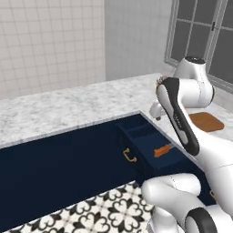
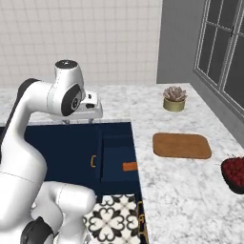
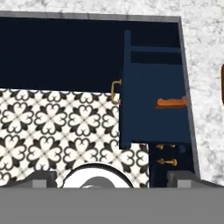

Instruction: Pick up the knife from the drawer and place it on the cutting board. Then place the meat from the plate to the cutting board.

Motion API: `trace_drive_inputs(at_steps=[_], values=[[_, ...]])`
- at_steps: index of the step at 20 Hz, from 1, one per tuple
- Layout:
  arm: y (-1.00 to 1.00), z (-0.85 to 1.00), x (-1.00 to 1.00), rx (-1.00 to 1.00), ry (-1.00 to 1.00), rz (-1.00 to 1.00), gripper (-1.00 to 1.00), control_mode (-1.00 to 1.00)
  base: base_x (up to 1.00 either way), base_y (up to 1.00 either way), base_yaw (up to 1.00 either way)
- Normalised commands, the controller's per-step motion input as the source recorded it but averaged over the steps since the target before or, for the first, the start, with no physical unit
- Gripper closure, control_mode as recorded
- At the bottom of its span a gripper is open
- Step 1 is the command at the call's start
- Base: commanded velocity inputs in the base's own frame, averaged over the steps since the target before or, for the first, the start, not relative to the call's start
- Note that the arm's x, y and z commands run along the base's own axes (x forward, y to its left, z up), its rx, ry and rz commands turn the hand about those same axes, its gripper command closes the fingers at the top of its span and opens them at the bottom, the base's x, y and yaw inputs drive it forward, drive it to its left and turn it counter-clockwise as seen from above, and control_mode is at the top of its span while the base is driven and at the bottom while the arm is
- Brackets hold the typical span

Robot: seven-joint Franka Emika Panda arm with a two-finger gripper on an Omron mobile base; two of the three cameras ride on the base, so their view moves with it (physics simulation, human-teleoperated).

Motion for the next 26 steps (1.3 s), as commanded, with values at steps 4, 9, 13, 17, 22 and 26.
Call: trace_drive_inputs(at_steps=[4,9,13,17,22,26], values=[[0.00,0.00,0.00,0.00,0.00,0.00,-1.00,1.00,0.00,-0.02,0.31],[0.00,-0.01,0.00,0.00,0.00,0.00,-1.00,-1.00,0.00,0.00,0.00],[0.00,-0.19,0.00,0.00,0.02,0.00,-1.00,-1.00,0.00,0.00,0.00],[0.00,-0.93,0.42,0.00,0.25,-0.07,-1.00,-1.00,0.00,0.00,0.00],[-0.08,-1.00,0.55,-0.02,0.18,-0.18,-1.00,-1.00,0.00,0.00,0.00],[-0.19,-1.00,0.22,-0.04,0.12,-0.23,-1.00,-1.00,0.00,0.00,0.00]])
